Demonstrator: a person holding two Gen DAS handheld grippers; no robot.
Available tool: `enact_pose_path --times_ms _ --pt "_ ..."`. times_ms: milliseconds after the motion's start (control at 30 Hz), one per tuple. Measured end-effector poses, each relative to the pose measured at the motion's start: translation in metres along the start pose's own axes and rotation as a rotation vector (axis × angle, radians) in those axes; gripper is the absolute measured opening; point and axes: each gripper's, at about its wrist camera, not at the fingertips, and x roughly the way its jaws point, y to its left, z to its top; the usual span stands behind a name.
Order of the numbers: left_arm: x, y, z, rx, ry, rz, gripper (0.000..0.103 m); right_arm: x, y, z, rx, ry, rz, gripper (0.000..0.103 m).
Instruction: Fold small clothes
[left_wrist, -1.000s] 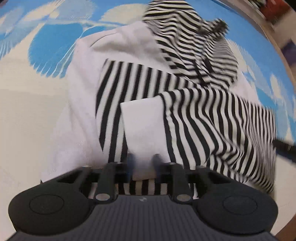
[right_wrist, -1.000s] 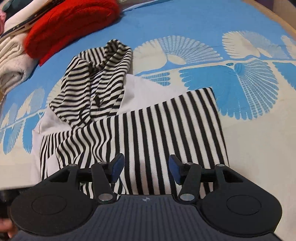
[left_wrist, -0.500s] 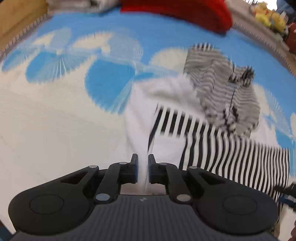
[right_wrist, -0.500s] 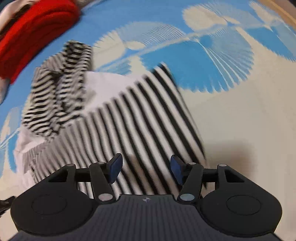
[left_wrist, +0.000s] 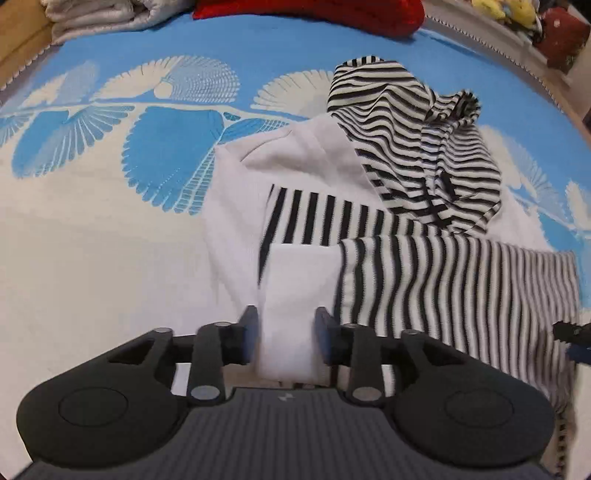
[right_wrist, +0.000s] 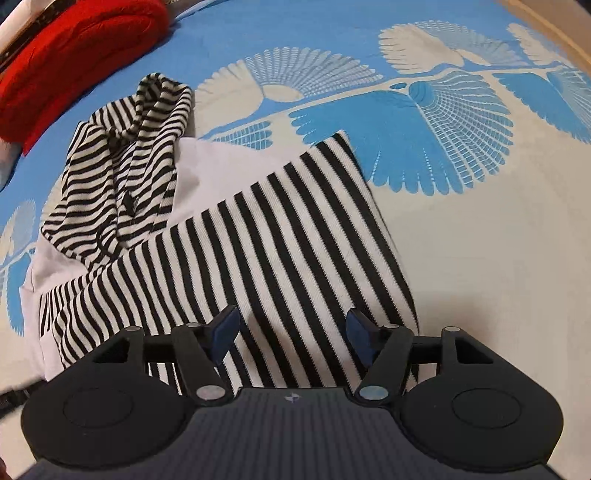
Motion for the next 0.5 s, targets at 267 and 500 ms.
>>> enact_pose_path --times_ms 267,500 --pt "0.0 0.012 -0.001 -0.058 0.026 0.01 0.042 0.002 0.013 -0.008 -0.109 0.024 0.007 0.068" --pt "0.013 0.019 -0.001 -0.085 0.081 0.052 0.049 0.0 0.02 -0.009 -0.171 0.011 -0.018 0.069"
